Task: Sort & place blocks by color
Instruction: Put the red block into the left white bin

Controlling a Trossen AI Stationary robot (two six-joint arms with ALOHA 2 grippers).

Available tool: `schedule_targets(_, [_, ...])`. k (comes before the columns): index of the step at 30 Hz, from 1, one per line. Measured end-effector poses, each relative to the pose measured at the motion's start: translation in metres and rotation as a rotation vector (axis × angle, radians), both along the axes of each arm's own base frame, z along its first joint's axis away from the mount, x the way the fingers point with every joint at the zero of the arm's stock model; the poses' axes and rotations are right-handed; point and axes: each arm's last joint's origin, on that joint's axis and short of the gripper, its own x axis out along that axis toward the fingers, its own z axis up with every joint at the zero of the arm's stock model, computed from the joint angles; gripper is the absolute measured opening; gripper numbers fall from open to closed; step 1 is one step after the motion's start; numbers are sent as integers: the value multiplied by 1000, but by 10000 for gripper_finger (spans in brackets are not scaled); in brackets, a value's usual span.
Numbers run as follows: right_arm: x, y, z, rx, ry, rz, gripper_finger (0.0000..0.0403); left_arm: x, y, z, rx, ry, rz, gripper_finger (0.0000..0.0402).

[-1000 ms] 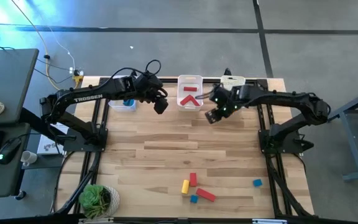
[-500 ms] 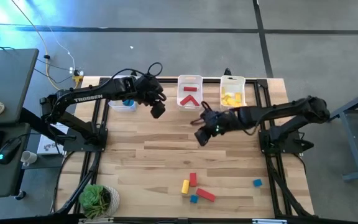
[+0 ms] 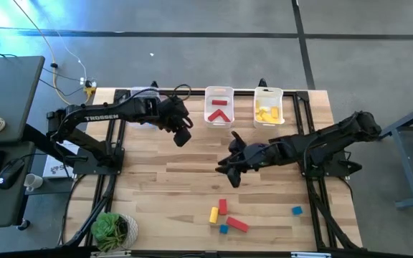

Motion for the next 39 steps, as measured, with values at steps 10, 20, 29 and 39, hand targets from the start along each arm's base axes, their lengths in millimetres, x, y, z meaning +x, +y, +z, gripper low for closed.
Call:
schedule_targets(10, [-5, 34, 13, 12, -147, 88, 135, -3, -28, -6, -67, 115, -37, 216])
schedule_targets(20, [-14, 51, 57, -129, -212, 93, 135, -8, -54, -10, -123, 222, -38, 216])
schedule_targets(29, [-5, 63, 63, -203, 28, 118, 135, -6, -70, -10, -152, 213, -19, 216])
schedule_targets(39, [19, 101, 11, -193, 406, 201, 135, -5, -79, -10, -152, 214, -37, 216])
